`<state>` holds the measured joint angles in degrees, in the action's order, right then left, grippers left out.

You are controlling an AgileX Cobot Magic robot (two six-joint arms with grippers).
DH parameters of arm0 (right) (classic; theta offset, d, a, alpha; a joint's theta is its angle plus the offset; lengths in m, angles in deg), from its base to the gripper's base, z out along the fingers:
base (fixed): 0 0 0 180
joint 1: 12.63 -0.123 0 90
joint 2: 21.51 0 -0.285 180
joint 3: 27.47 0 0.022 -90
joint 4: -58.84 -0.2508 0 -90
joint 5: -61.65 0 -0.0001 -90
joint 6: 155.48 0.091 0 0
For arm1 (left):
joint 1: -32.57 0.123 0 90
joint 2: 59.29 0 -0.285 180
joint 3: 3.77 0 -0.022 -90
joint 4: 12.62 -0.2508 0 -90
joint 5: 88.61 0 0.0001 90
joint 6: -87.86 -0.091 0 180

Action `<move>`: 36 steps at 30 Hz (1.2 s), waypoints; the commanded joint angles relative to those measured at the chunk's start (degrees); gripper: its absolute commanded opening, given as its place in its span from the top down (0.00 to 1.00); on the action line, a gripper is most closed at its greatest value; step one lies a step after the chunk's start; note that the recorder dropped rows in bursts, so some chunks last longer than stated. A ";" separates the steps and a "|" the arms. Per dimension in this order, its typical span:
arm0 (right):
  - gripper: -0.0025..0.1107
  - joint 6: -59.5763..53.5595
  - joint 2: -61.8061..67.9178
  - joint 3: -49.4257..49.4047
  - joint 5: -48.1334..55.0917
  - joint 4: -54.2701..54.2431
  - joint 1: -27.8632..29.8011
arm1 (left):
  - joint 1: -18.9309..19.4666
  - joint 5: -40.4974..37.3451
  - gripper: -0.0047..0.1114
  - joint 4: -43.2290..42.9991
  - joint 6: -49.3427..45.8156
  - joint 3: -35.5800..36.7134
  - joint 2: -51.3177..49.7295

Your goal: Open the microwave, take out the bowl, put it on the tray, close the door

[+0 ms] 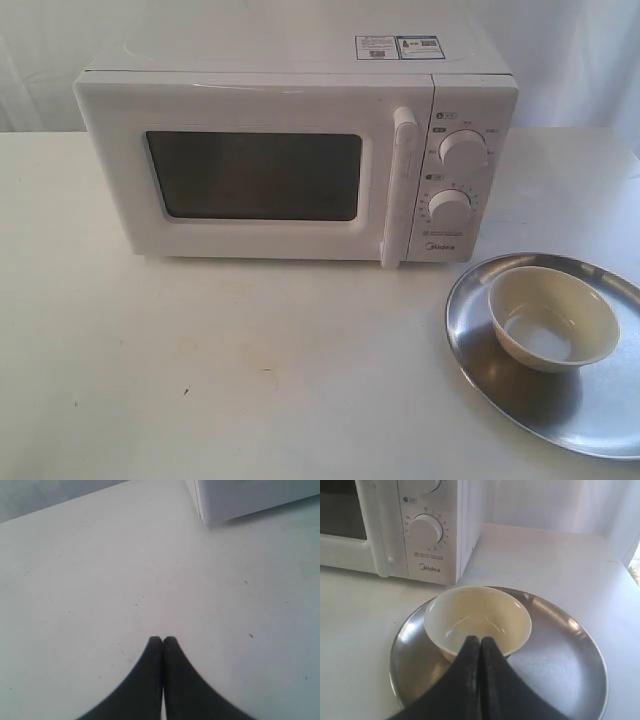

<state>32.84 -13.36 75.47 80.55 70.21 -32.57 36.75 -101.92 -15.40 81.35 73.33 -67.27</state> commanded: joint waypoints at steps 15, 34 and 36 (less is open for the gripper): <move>0.98 -12.34 -0.35 -0.16 -1.01 -9.18 0.47 | -0.23 0.00 0.96 0.22 0.18 0.12 0.19; 0.98 -4.88 -0.35 -0.16 -1.01 -9.01 5.78 | -0.23 0.00 0.96 0.22 0.18 0.12 0.19; 0.98 -7.14 -0.35 -0.16 -1.01 -9.01 6.28 | -0.23 0.00 0.96 0.22 0.18 0.12 0.19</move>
<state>26.51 -13.36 75.47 80.43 61.24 -27.29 36.75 -101.92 -15.40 81.35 73.33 -67.27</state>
